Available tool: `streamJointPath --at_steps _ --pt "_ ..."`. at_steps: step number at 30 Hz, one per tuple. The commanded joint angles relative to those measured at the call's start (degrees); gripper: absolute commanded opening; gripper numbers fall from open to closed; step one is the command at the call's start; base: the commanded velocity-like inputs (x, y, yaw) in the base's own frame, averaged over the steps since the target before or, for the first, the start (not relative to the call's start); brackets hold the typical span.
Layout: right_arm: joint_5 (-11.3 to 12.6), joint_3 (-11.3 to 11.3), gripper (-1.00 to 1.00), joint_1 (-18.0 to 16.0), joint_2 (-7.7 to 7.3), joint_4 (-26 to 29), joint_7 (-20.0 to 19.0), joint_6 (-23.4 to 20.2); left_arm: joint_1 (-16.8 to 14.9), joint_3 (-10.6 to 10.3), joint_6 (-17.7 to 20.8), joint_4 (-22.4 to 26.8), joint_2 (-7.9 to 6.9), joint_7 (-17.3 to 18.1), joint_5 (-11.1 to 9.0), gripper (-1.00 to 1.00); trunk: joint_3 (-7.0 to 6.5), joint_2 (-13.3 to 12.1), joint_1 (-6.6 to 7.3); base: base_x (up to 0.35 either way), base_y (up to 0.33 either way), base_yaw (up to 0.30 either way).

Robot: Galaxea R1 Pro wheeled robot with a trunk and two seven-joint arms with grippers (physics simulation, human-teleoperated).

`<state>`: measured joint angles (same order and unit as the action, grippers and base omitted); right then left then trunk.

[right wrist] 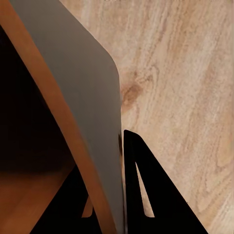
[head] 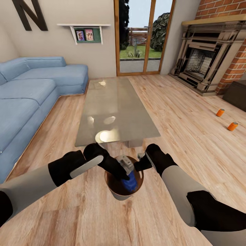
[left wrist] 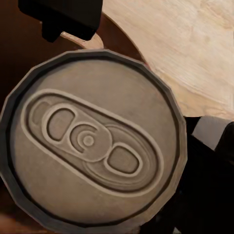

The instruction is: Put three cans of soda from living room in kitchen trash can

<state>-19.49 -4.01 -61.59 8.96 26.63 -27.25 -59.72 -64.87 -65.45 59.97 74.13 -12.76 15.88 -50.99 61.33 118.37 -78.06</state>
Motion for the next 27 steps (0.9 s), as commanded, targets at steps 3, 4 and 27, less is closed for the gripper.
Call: streamJointPath --at_steps 3,4,27 --pt "1.34 0.14 -1.0 -0.02 0.06 -0.02 -0.29 -0.28 0.03 -0.25 0.03 -0.26 0.04 -0.14 4.57 -1.0 -0.01 0.0 0.0 0.0 0.0 0.0" --pt "1.34 0.14 -1.0 -0.02 0.07 -0.03 -0.28 -0.28 0.02 -0.28 0.03 -0.81 0.15 -0.24 6.16 -1.0 -0.01 0.0 0.0 0.0 0.0 0.0" --pt "1.38 0.05 -1.0 -0.02 0.18 -0.09 -0.18 -0.28 0.7 -3.12 0.03 -16.91 10.36 0.25 20.43 -1.0 -0.01 0.0 0.0 0.0 0.0 0.0"
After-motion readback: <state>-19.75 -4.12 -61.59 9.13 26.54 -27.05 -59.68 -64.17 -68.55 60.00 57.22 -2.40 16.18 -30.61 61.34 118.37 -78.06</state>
